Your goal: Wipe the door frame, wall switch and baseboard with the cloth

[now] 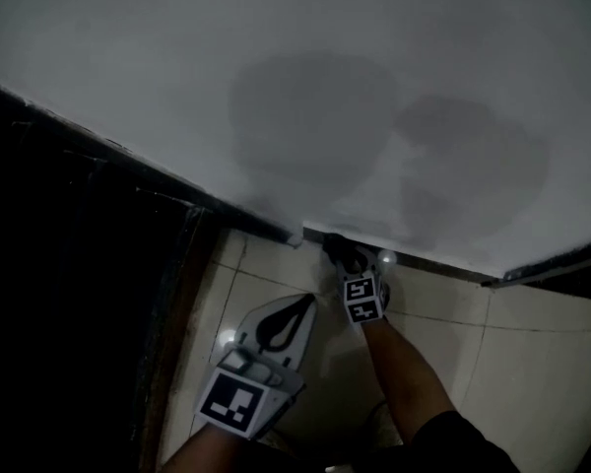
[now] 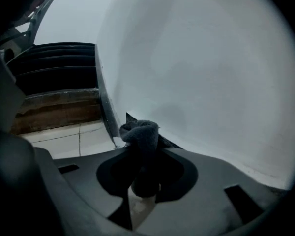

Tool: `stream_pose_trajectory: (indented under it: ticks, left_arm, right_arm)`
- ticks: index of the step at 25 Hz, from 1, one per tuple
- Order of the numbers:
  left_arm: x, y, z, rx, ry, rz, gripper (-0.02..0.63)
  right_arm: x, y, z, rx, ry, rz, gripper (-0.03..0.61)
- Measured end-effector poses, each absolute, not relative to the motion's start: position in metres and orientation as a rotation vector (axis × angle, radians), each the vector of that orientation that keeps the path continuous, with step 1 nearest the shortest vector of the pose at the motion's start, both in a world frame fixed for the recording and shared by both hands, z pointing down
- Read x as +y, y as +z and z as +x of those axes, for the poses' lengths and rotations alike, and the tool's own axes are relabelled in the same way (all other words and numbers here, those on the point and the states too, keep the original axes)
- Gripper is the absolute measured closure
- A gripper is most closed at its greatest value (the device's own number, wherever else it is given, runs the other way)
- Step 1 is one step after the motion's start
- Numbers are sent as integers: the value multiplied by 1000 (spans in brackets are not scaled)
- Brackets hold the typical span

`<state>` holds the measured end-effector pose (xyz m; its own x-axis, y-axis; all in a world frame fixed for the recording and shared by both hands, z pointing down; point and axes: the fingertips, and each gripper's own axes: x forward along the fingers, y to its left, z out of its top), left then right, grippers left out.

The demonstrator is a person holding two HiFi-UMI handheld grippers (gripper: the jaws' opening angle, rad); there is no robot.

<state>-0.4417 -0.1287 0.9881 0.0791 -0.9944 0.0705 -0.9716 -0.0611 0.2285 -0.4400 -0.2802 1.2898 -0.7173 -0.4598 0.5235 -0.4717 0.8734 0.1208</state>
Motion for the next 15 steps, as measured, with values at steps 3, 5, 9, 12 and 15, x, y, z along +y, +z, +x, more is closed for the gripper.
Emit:
stream_pose_trajectory:
  ticks: [3, 5, 9, 12, 15]
  left_arm:
    - [-141, 990, -428, -1925, -163, 2176, 612]
    - [-146, 987, -420, -1896, -176, 2216, 612]
    - [-154, 988, -401, -1849, -139, 2262, 612]
    - [-163, 984, -387, -1826, -133, 2298, 612]
    - [-170, 987, -372, -1803, -153, 2270, 612]
  right_arm:
    - [-291, 1293, -408, -2463, 103, 794, 495]
    - [-299, 1297, -386, -2436, 142, 860, 495]
    - [-306, 1299, -359, -2389, 83, 834, 494]
    - [-309, 1295, -355, -2380, 19, 772, 494]
    - [-312, 1292, -349, -2378, 5, 748, 494]
